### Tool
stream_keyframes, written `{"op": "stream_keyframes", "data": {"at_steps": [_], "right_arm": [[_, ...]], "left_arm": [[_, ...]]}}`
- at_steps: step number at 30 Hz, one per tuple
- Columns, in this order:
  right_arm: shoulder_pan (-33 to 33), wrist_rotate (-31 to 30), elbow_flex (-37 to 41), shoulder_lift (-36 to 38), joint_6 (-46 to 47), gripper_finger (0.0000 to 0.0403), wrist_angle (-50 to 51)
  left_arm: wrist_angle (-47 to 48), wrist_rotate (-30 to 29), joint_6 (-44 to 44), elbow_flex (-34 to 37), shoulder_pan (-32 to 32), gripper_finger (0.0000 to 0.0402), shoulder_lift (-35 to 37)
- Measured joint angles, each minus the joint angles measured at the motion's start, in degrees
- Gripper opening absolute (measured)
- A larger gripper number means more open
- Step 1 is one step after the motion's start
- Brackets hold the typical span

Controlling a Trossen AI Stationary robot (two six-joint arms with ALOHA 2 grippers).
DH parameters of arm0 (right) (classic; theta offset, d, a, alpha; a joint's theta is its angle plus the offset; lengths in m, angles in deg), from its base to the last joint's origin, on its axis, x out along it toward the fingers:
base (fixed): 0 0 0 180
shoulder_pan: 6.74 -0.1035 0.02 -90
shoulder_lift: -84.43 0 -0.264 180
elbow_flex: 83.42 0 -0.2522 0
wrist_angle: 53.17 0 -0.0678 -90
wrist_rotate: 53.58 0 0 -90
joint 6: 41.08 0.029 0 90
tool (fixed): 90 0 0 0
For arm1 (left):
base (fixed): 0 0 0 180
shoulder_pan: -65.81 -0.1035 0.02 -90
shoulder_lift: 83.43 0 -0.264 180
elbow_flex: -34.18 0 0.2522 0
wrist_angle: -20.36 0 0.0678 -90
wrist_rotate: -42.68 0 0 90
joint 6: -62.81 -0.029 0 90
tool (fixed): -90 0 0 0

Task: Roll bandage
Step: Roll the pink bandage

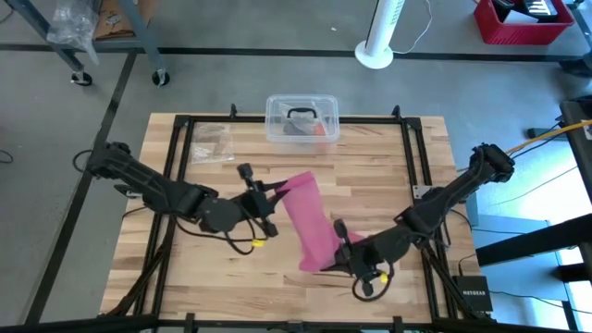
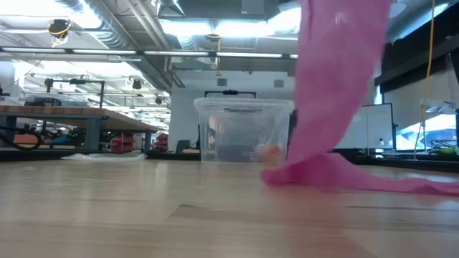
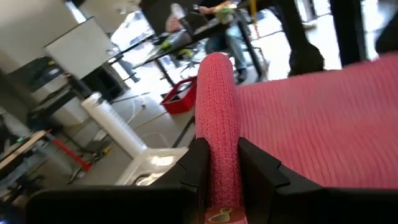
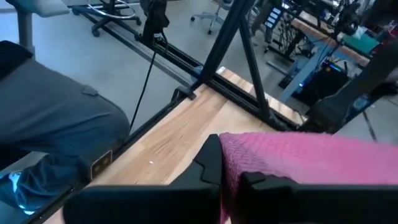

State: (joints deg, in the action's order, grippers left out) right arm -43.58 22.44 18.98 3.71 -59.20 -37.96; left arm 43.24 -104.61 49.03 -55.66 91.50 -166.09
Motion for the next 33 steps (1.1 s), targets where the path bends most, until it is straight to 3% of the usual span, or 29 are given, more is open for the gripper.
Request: {"op": "stream_keyframes", "data": {"at_steps": [3,11,16,26,33], "right_arm": [[0.1,0.0,-3.8,0.0,-0.4,0.0004,3.6],[0.1,-2.4,-9.6,0.0,-2.9,0.0007,5.7],[0.2,-6.5,-9.6,-0.2,5.0,0.0016,8.9],[2.7,-5.9,-9.5,-1.3,25.0,0.0151,40.4],[2.7,-3.3,-12.6,2.5,37.2,0.0178,55.9]], "left_arm": [[1.8,3.6,0.1,0.0,-0.7,0.0056,-1.0],[4.8,4.2,2.9,0.0,-0.9,0.0056,-3.9],[4.7,4.2,4.0,0.0,-0.8,0.0056,-3.4],[1.0,4.0,2.2,0.0,3.0,0.0056,-0.7],[1.3,4.3,-0.3,0.0,5.5,0.0056,-0.4]]}}
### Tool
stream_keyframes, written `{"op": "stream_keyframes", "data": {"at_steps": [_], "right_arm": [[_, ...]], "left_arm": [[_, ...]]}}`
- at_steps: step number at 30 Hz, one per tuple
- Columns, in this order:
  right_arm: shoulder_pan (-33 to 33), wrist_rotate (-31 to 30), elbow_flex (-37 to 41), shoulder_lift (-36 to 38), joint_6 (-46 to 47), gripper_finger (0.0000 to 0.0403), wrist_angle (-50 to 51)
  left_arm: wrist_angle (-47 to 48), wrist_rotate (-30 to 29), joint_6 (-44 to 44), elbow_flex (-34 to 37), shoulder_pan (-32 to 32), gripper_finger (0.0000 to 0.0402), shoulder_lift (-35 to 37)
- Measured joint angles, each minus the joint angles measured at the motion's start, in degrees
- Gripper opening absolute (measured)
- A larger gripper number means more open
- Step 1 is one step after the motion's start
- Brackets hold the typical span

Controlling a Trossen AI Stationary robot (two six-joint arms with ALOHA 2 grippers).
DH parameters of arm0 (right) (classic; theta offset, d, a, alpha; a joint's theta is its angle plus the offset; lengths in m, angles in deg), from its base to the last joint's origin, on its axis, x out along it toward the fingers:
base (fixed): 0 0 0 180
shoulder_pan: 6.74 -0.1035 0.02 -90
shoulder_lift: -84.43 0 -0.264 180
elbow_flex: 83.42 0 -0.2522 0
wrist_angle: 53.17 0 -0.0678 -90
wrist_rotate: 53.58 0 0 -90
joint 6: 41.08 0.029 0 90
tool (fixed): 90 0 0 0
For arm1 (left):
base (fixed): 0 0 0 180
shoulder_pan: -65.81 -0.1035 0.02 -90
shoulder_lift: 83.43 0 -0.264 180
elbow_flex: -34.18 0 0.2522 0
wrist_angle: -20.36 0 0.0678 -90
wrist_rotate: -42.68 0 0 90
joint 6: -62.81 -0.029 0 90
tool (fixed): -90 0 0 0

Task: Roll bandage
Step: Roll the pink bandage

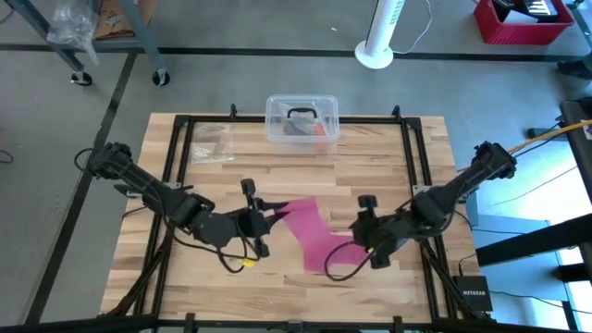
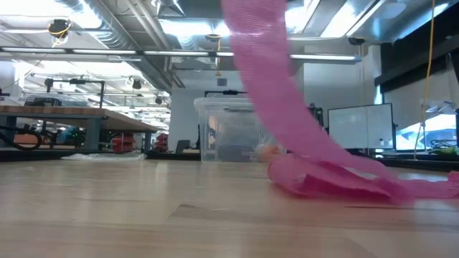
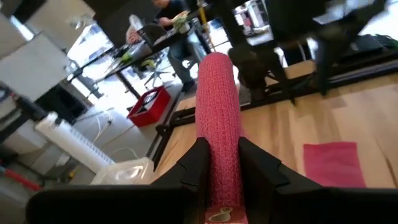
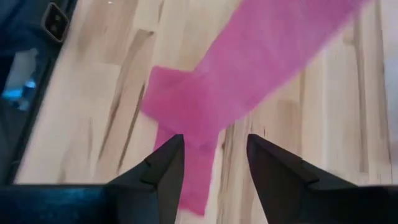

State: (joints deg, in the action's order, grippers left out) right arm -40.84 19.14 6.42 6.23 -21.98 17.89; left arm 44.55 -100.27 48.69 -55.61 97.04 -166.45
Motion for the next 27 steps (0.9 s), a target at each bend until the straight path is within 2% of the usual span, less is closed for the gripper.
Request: {"op": "stream_keyframes", "data": {"at_steps": [2,4,9,14,24,27], "right_arm": [[0.0,-2.1,-2.0,1.3,-0.6,0.0179,-0.2],[0.0,-6.2,-2.8,2.9,-5.0,0.0179,-5.1],[0.0,-14.2,1.1,5.1,-22.0,0.0179,-26.2],[0.0,-16.3,6.4,4.0,-33.9,0.0179,-44.2],[0.2,-17.8,7.4,3.6,-37.4,0.0179,-49.8],[1.8,-15.8,7.4,3.6,-37.4,0.0179,-50.4]], "left_arm": [[0.1,1.6,-1.0,0.0,0.5,0.0056,0.0],[0.1,5.6,-1.3,0.0,0.7,0.0056,0.0],[-0.3,12.0,-1.3,0.0,0.8,0.0056,0.0],[-0.3,12.4,-0.8,0.0,0.8,0.0056,0.0],[-0.3,12.5,-0.1,0.0,0.8,0.0056,0.0],[-0.3,12.5,0.1,0.0,0.8,0.0056,0.0]]}}
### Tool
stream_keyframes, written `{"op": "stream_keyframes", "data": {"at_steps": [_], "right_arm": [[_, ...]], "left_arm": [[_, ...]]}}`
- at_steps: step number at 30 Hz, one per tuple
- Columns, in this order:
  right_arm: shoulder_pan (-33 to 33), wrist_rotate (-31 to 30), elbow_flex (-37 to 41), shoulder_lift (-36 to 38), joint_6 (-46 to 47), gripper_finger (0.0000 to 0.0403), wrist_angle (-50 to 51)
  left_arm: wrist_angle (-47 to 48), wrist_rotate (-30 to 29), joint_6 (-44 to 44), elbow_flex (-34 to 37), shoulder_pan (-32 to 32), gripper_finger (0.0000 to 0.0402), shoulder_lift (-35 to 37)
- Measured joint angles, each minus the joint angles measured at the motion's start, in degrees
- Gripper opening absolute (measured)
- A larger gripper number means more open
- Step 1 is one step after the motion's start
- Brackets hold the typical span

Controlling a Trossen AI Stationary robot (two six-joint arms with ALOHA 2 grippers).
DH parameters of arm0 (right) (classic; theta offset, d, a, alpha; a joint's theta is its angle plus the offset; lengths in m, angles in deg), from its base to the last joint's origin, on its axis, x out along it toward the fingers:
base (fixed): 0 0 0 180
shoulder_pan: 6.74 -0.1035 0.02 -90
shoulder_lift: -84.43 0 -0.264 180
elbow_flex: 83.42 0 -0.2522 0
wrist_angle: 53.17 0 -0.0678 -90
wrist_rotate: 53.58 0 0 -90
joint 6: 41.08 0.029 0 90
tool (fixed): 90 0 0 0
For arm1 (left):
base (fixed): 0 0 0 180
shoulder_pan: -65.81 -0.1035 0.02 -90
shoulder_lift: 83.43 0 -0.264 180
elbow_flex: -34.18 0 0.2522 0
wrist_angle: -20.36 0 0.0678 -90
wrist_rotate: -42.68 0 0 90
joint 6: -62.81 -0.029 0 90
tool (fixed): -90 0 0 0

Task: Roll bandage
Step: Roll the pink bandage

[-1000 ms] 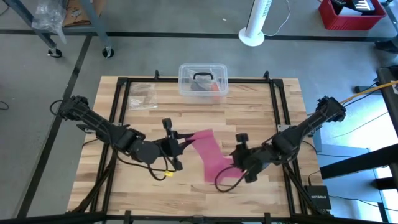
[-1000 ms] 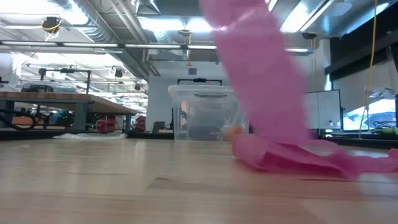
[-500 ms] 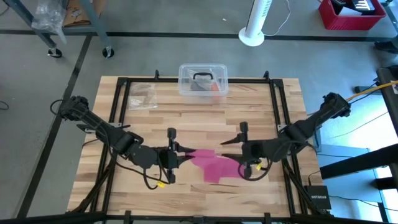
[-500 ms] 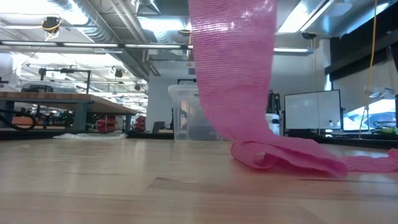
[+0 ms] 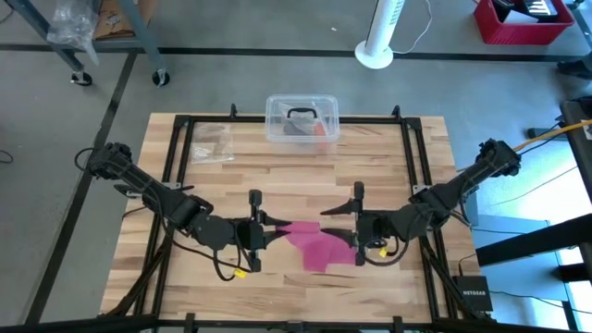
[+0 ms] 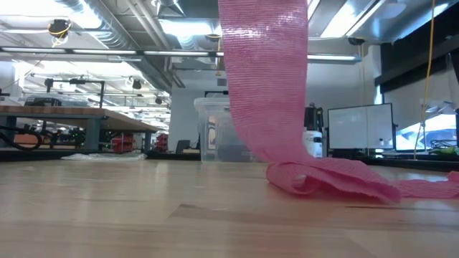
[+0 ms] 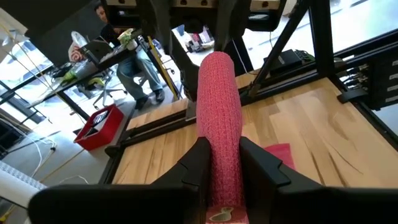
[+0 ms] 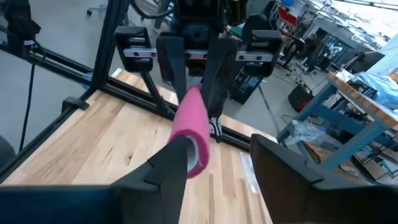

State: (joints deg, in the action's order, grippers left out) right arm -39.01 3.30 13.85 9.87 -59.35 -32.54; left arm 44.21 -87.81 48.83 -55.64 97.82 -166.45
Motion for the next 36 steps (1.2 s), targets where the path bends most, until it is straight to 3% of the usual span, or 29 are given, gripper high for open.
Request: {"op": "stream_keyframes", "data": {"at_steps": [5,17,20,26,32,36], "right_arm": [[3.3,5.4,0.0,-1.4,2.6,0.0179,-0.3],[3.8,5.7,0.0,-3.7,1.2,0.0176,-0.5],[3.9,5.7,0.0,-3.7,0.2,0.0146,-0.8],[3.8,5.6,0.0,-3.7,-1.7,0.0023,-0.8],[3.6,3.9,-0.4,-3.7,-2.7,0.0029,0.1],[1.9,0.6,-2.6,-2.8,-3.2,0.0013,3.6]], "left_arm": [[0.5,-0.2,0.0,0.0,-0.1,0.0056,0.0],[0.2,0.1,0.2,0.0,-0.1,0.0056,0.0],[0.1,-0.1,0.4,0.0,-0.1,0.0056,0.0],[0.0,-0.5,2.3,0.0,-0.2,0.0056,0.0],[0.1,-0.4,8.9,0.0,-0.2,0.0058,0.0],[-0.9,0.1,6.7,0.0,-0.1,0.009,1.0]]}}
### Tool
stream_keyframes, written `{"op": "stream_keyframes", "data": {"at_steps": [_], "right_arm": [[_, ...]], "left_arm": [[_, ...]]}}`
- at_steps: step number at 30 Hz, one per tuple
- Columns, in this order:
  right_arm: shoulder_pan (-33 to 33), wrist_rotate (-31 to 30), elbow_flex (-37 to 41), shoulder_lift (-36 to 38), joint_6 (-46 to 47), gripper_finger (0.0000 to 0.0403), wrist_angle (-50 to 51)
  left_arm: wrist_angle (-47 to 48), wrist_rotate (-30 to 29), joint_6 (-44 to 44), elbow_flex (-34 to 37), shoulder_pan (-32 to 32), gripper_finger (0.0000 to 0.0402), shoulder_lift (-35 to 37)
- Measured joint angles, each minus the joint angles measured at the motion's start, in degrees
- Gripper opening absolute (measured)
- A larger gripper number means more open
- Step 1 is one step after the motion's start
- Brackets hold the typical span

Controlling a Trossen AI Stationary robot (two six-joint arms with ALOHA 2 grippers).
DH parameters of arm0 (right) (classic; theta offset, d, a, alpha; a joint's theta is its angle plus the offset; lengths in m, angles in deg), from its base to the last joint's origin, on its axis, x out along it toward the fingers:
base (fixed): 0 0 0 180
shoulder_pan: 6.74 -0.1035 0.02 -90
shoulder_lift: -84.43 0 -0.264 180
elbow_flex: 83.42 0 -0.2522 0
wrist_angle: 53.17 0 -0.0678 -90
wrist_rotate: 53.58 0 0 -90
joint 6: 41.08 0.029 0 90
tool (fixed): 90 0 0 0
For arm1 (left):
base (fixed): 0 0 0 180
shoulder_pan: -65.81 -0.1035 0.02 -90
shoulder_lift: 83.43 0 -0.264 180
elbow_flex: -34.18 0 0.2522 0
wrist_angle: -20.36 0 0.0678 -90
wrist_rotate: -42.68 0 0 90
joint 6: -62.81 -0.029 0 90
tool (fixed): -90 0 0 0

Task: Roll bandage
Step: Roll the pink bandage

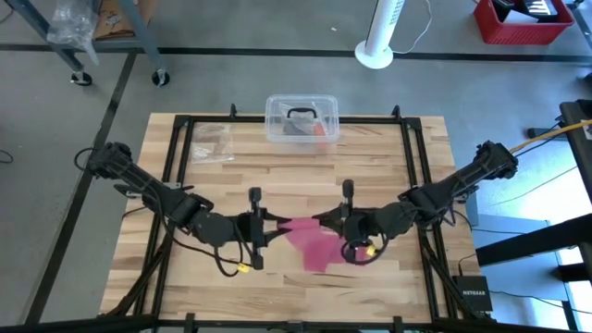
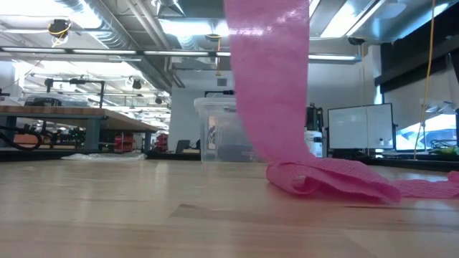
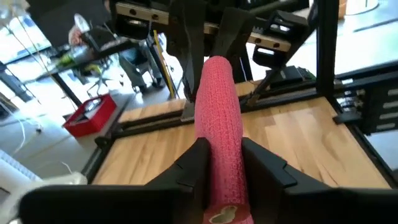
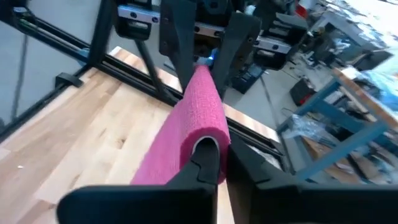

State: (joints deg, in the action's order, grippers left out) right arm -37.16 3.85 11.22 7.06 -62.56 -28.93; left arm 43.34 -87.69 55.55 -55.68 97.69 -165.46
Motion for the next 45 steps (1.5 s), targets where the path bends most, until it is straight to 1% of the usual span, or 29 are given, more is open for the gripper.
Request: {"op": "stream_keyframes", "data": {"at_steps": [3,6,9,12,14,16,20,25,28,30,31,32,33,36,37,38,40,42,45], "right_arm": [[-2.1,-5.1,-1.1,1.8,-0.1,0.0016,3.2],[-3.6,-9.2,-1.5,4.3,-0.2,0.0016,4.6],[-4.8,-11.0,-1.5,7.0,0.1,0.0012,6.6],[-4.8,-11.2,-1.5,9.6,0.9,0.0012,6.3],[-4.8,-10.6,-1.5,11.2,2.2,0.0012,6.6],[-4.8,-10.1,-1.5,12.2,3.1,0.0015,6.8],[-4.8,-9.9,-1.5,13.2,3.3,0.0014,6.9],[-4.8,-9.9,-1.5,13.2,4.8,0.0013,8.3],[-4.8,-9.9,-1.5,13.1,5.8,0.0017,9.3],[-4.8,-9.9,-1.5,13.0,6.1,0.0016,9.9],[-4.8,-9.9,-1.5,13.0,6.1,0.0014,10.1],[-4.8,-9.9,-1.5,13.0,6.1,0.0013,10.0],[-4.8,-10.4,-1.5,13.0,6.2,0.0013,9.9],[-4.8,-11.4,-1.5,13.0,6.2,0.0014,10.0],[-4.8,-11.4,-1.5,13.0,6.1,0.0015,10.0],[-4.8,-11.4,-1.5,13.0,6.1,0.0015,10.1],[-4.8,-11.4,-1.5,13.0,5.9,0.0015,10.1],[-4.8,-11.5,-1.5,12.8,5.1,0.0013,10.0],[-4.8,-11.5,-1.5,12.7,4.5,0.0013,10.1]], "left_arm": [[0.3,-0.1,-0.4,0.0,0.2,0.0134,2.1],[2.1,-0.2,1.2,-0.1,0.5,0.0172,4.2],[6.4,-0.6,2.4,-0.1,0.4,0.0191,4.9],[10.3,-1.3,4.0,-0.1,-0.5,0.0194,3.4],[11.8,-1.3,3.5,-0.1,-1.4,0.019,1.4],[11.7,-1.4,-0.1,0.0,-2.3,0.0184,-1.3],[9.0,-2.6,-11.4,0.0,-3.6,0.0173,-6.0],[3.1,-3.6,-23.2,0.0,-3.8,0.0165,-10.6],[0.4,-4.0,-27.9,0.0,-3.8,0.016,-12.2],[-0.5,-4.2,-28.4,0.0,-3.7,0.0158,-12.7],[-0.9,-4.2,-26.1,0.0,-3.5,0.0156,-12.8],[-1.9,-4.2,-21.8,0.1,-3.5,0.0155,-12.8],[-2.9,-4.2,-16.3,0.1,-3.6,0.0155,-12.7],[-1.8,-4.2,-0.6,0.0,-4.7,0.0155,-11.6],[-1.1,-3.6,2.9,0.0,-5.1,0.0155,-11.5],[-0.3,-1.6,5.5,0.0,-5.7,0.0155,-11.5],[-0.5,4.4,9.6,0.0,-7.1,0.0155,-12.3],[-0.5,9.0,12.2,0.0,-8.3,0.0155,-13.2],[-0.7,10.6,14.1,0.1,-9.3,0.0155,-13.5]]}}
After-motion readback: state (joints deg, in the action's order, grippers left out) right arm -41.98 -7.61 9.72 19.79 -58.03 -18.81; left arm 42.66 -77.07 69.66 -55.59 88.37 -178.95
